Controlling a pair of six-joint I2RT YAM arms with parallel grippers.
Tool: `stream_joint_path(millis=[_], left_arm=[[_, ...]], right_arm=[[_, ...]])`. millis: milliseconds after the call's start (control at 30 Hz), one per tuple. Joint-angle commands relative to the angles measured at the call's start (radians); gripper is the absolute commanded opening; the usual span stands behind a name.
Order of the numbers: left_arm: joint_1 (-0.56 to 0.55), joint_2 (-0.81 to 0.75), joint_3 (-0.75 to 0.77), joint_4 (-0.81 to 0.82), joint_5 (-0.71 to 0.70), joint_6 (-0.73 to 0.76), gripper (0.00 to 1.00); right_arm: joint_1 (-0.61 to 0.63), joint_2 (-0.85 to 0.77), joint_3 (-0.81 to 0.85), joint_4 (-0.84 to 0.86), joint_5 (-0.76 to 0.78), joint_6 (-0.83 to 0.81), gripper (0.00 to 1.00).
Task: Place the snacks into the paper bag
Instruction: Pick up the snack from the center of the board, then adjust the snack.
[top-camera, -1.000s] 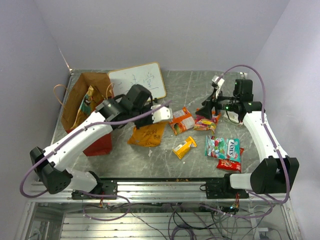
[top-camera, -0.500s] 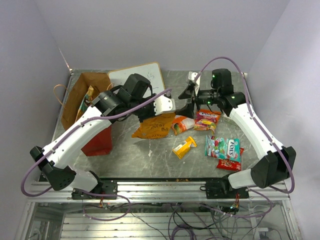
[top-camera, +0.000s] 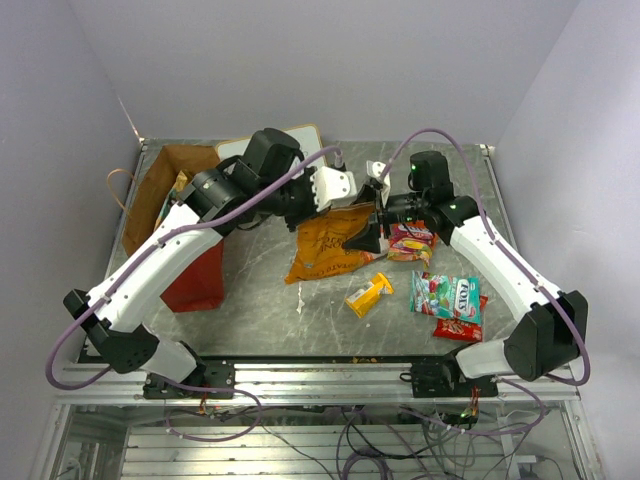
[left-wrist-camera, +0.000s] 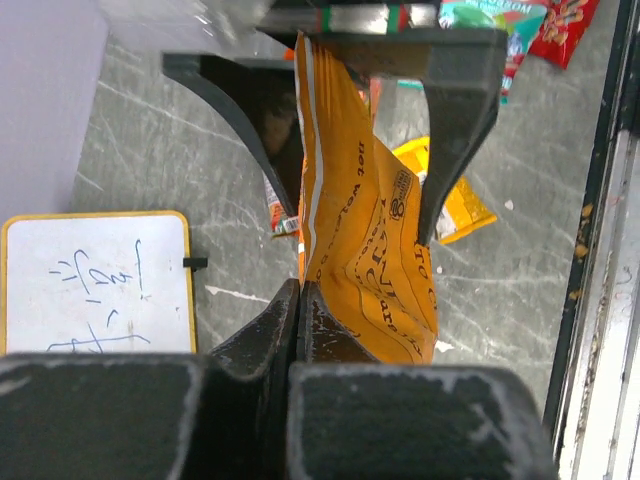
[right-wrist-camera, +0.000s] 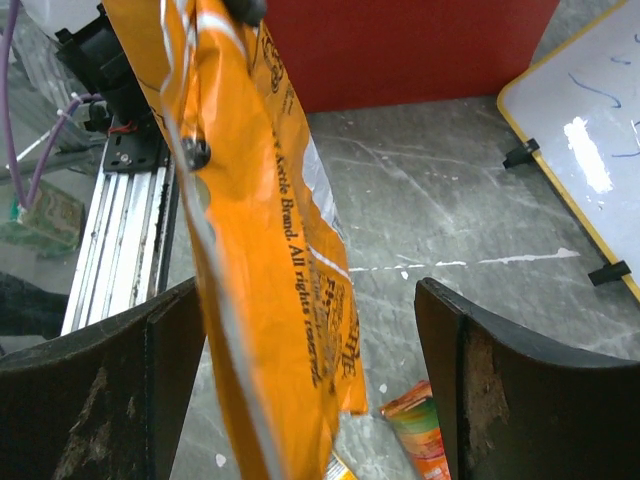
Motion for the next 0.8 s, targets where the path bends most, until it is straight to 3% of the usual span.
stream_joint_path(millis=[0, 367, 567, 767], left_arm=[[0.004, 0.013, 0.086, 0.070, 0.057, -0.079, 0.07], [0.069, -0.031, 0.041, 0.159, 0.153, -0.195, 0.07], [0.133, -0.068, 0.004, 0.204, 0.231, -0.239, 0.07], [0.159, -0.060, 0.043, 0.226, 0.314, -0.307, 0.07]], right_arm=[[0.004, -0.052, -0.069, 0.126, -0.029, 0.034, 0.82], [-0.065, -0.117, -0.257, 0.471, -0.097, 0.258, 0.75], [-0.097, -0.140, -0.282, 0.557, -0.099, 0.333, 0.75], [-0.087, -0.092, -0.290, 0.750, -0.122, 0.485, 0.70]])
